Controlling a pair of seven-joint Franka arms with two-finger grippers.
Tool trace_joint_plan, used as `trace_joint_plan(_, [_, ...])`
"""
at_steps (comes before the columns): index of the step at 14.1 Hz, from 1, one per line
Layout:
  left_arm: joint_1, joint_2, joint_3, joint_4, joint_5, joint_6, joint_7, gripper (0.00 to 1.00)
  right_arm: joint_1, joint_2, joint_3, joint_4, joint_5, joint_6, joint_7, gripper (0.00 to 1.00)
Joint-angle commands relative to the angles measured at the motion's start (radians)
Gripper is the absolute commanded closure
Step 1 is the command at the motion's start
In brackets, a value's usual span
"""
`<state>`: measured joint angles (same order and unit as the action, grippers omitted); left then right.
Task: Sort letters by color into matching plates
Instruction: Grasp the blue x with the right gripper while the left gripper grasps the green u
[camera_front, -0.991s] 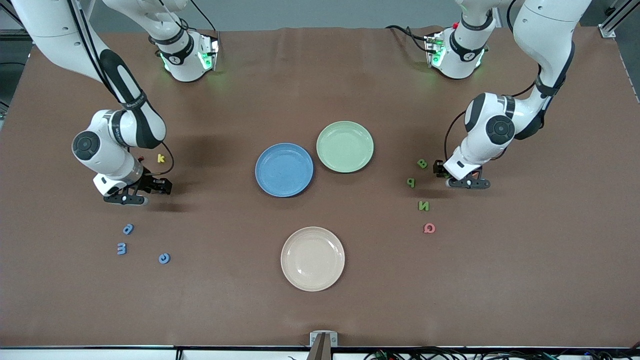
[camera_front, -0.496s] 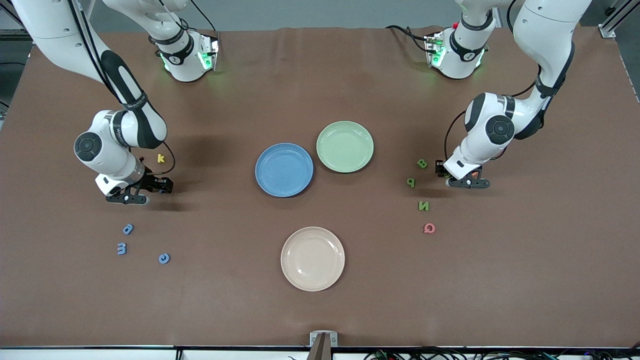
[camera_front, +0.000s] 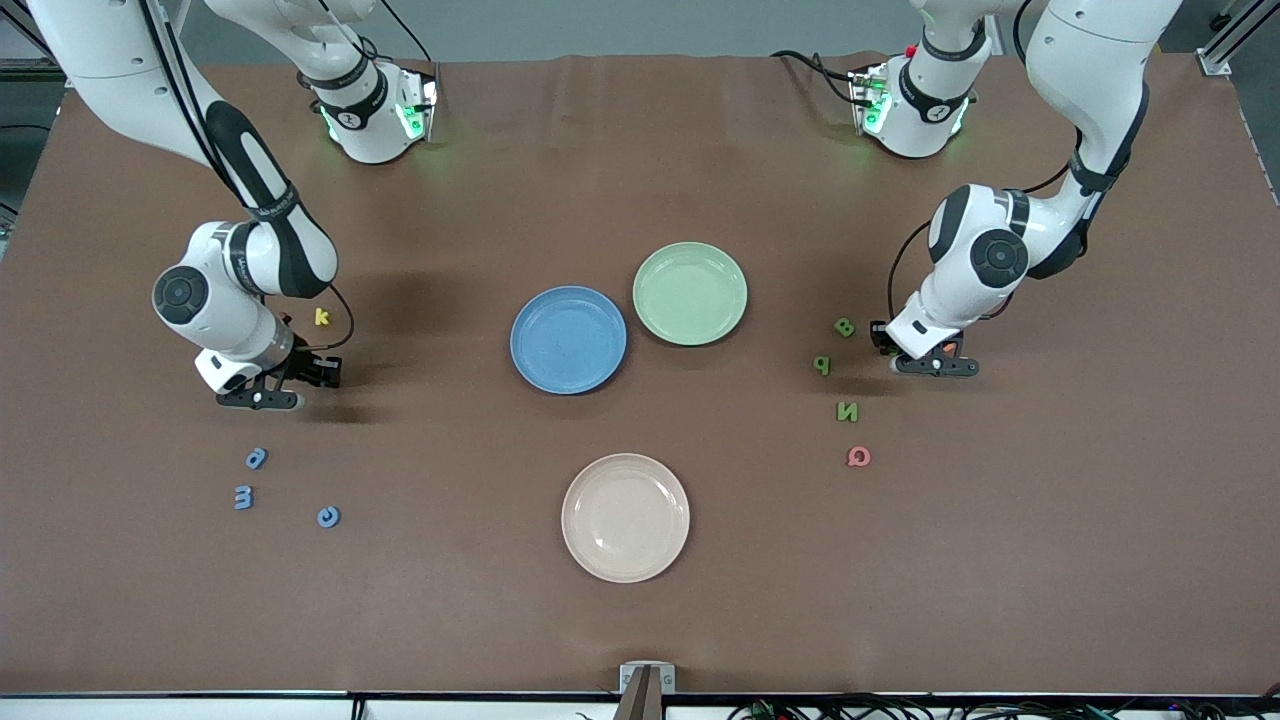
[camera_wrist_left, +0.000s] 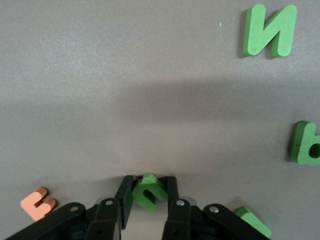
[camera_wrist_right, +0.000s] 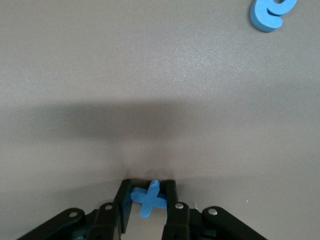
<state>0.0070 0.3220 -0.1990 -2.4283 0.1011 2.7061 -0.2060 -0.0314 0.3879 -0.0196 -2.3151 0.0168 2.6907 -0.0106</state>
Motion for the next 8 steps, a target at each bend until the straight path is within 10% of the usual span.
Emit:
trace_joint_plan(1, [0.014, -0.004, 0.003, 0.0, 0.031, 0.006, -0.012, 0.87, 0.007, 0.009, 0.003, 0.002, 0.009, -0.014, 0.006, 0.97])
trace_joint_plan(8, [0.01, -0.162, -0.112, 0.086, 0.028, -0.322, -0.139, 0.87, 0.119, -0.072, 0.046, 0.103, 0.011, -0.25, 0.286, 1.0])
